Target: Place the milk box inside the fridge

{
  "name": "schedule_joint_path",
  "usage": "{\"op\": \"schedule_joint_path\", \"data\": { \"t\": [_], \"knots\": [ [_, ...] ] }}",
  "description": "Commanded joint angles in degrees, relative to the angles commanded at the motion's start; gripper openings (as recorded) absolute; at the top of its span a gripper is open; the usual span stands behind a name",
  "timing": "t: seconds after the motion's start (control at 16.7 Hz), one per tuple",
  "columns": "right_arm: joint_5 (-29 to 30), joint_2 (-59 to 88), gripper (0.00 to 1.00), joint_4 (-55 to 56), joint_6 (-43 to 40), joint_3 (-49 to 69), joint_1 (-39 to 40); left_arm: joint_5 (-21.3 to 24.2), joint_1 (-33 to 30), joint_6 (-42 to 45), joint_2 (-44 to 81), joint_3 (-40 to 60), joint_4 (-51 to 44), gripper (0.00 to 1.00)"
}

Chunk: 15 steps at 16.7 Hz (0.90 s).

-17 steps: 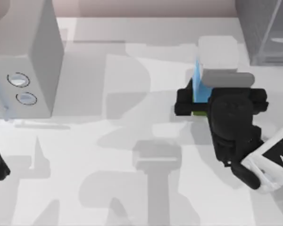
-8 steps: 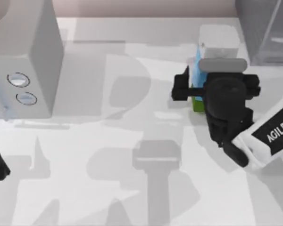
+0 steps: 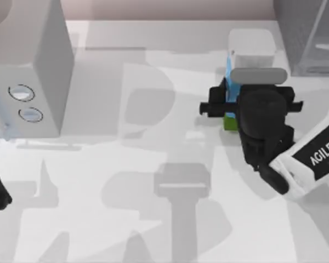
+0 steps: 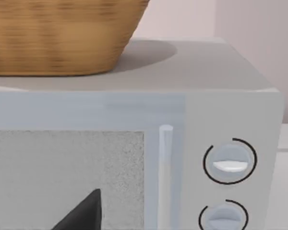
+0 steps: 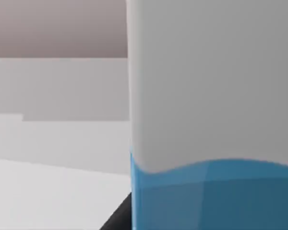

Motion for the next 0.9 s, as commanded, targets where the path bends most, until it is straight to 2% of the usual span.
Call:
{"op": "schedule_joint_path", "data": {
  "t": [0.42,0.9],
  "knots": [
    [0.00,0.00,0.02,0.00,0.00,0.00,0.00,0.00,0.00,0.00,0.00,0.00,0.00,1.00],
    [0.00,0.00,0.00,0.00,0.00,0.00,0.00,0.00,0.00,0.00,0.00,0.00,0.00,1.00]
  ]
}}
